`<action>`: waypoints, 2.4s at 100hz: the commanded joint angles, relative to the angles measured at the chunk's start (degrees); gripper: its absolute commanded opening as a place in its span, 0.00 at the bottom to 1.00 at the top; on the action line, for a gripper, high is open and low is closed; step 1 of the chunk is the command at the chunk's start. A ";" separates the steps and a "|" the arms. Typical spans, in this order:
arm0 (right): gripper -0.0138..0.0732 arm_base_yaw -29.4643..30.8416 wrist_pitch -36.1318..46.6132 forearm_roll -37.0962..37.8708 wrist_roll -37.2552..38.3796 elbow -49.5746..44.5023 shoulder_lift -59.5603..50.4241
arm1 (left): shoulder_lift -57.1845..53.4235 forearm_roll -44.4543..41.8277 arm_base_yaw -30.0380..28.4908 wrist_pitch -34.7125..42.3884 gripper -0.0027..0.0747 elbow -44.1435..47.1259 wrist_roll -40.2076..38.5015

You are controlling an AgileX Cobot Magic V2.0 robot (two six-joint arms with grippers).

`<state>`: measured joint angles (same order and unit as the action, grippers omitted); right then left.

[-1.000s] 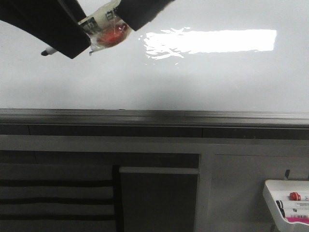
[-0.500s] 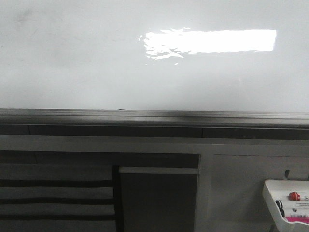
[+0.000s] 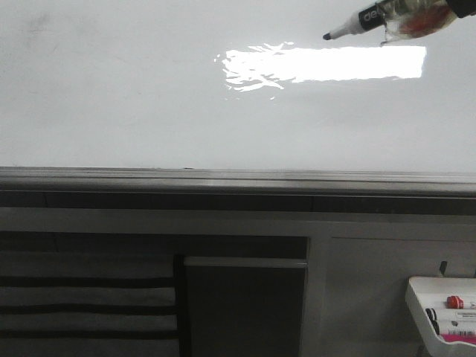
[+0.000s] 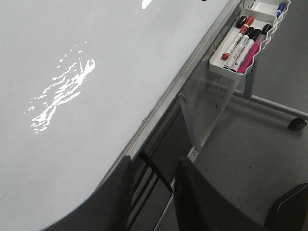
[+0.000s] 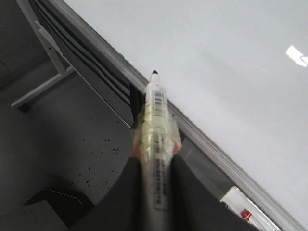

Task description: Write number 3 on whiteboard

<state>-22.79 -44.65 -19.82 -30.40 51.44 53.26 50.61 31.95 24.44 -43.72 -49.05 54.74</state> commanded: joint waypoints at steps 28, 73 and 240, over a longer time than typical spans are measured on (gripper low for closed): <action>0.09 0.28 4.25 -1.48 0.44 11.07 8.68 | -0.50 2.41 -0.26 3.47 0.18 -1.40 -0.75; 0.09 0.28 -10.52 -1.48 1.69 35.55 31.98 | -0.50 2.51 -0.26 3.47 0.18 -1.40 -0.75; 0.09 -6.46 -8.85 -0.84 1.44 25.23 23.67 | -0.42 2.51 -0.26 3.47 0.18 -1.40 -0.75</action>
<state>-28.76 -50.84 -19.33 -26.75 74.50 83.65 50.61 32.20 24.44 -43.44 -48.82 54.74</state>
